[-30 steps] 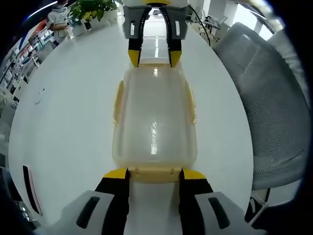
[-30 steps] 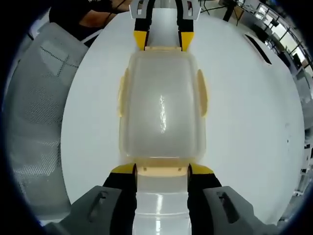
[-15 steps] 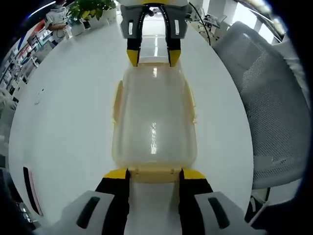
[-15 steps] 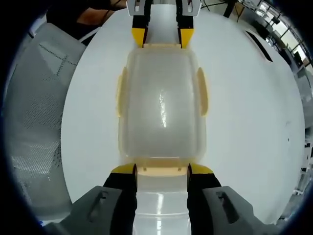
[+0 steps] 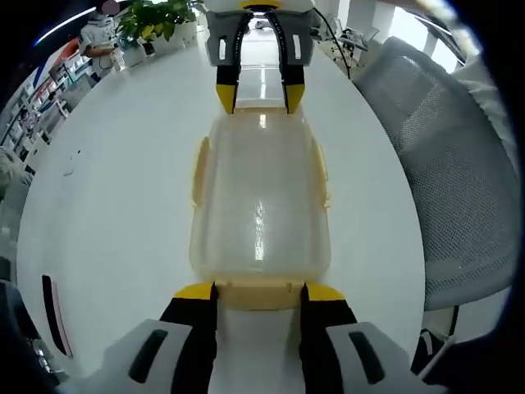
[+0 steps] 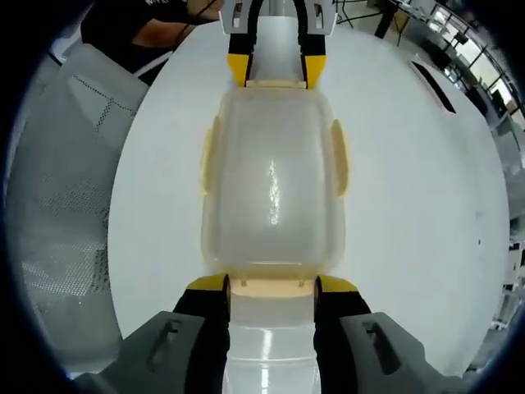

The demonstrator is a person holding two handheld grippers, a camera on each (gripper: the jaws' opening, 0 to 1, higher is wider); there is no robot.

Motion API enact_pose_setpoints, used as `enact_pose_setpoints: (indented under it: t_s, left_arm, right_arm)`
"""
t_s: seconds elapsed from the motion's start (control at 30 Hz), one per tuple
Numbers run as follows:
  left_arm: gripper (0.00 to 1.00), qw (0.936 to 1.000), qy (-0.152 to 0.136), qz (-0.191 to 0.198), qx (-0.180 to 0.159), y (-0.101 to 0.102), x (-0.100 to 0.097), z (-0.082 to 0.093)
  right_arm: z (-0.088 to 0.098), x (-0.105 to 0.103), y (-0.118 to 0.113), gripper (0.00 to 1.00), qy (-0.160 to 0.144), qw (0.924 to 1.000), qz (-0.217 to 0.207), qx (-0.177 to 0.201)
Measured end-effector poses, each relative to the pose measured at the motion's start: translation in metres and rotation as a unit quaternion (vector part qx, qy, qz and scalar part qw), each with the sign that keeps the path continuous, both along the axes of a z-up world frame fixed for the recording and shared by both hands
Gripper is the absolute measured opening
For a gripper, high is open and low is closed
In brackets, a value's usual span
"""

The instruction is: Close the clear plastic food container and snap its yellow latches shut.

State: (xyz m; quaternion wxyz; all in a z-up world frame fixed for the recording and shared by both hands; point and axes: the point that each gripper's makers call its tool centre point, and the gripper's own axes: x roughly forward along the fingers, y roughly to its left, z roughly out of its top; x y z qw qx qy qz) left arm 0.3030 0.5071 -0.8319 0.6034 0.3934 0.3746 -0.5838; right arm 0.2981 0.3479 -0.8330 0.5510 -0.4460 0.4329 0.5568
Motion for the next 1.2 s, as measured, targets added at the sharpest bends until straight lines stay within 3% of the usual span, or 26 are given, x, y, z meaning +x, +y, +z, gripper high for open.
enact_pose_setpoints:
  t_s: [0.3, 0.47, 0.57, 0.83, 1.2]
  left_arm:
    - [0.33, 0.9992, -0.006, 0.039, -0.002, -0.003, -0.004, 0.03]
    - [0.33, 0.9986, -0.005, 0.051, -0.006, -0.02, -0.011, 0.05]
    - [0.33, 0.9984, -0.013, 0.055, -0.009, -0.037, -0.012, 0.061]
    - [0.33, 0.9988, -0.02, 0.045, 0.001, -0.097, -0.011, 0.071]
    - [0.33, 0.999, -0.011, 0.035, 0.027, -0.173, -0.011, 0.068]
  right_arm:
    - [0.035, 0.007, -0.004, 0.36, -0.015, 0.9988, 0.03, 0.036]
    - [0.057, 0.005, -0.019, 0.36, -0.032, 0.9973, 0.05, 0.044]
    - [0.069, 0.005, -0.035, 0.36, -0.043, 0.9965, 0.052, 0.048]
    - [0.077, 0.002, -0.093, 0.36, -0.052, 0.9969, 0.042, 0.043]
    - [0.072, -0.003, -0.171, 0.36, -0.043, 0.998, 0.031, 0.033]
